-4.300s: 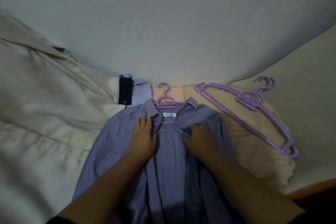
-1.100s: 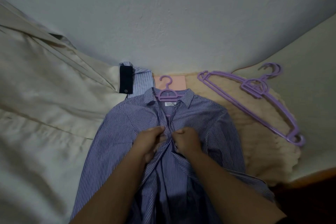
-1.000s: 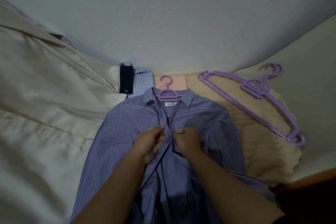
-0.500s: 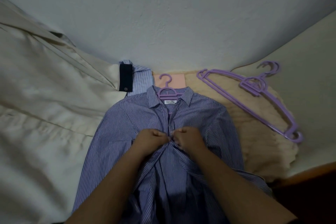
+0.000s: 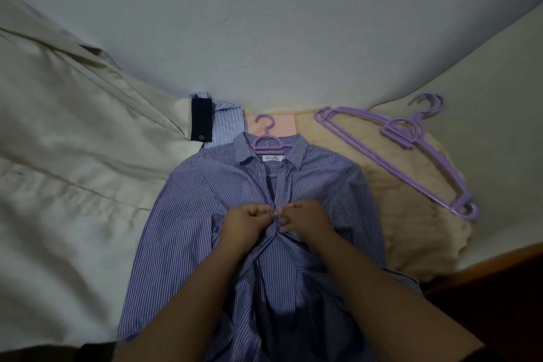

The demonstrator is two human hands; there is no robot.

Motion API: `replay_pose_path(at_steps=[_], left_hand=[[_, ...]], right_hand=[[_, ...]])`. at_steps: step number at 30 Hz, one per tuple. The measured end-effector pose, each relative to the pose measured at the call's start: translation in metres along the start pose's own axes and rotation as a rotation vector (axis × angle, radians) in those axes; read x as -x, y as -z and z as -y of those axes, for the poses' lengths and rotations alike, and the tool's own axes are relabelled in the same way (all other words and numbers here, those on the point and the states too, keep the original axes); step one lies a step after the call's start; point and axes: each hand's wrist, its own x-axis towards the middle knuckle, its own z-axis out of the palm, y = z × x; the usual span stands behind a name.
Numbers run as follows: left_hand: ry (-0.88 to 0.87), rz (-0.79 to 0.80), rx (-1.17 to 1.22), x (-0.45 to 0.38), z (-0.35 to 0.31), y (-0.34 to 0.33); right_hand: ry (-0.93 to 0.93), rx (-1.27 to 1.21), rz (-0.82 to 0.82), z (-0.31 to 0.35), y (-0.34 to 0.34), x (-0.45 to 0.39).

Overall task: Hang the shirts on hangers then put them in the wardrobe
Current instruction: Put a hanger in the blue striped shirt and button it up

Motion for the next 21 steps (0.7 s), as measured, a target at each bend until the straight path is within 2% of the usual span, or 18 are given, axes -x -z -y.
replay_pose_path(at_steps=[6,11,21], left_hand=[[0.051,0.100,0.090,0.000,0.007,0.004],[0.061,0.112,0.105,-0.002,0.013,0.003],[-0.118,-0.047,0.154,0.002,0.017,-0.007]], right_hand=[[0.003,-0.043,-0.032,-0.001,-0.001,0.002],[0.050,-0.009,-0.034,-0.006,-0.001,0.002],[0.049,-0.045,-0.055,-0.002,-0.004,0.002]])
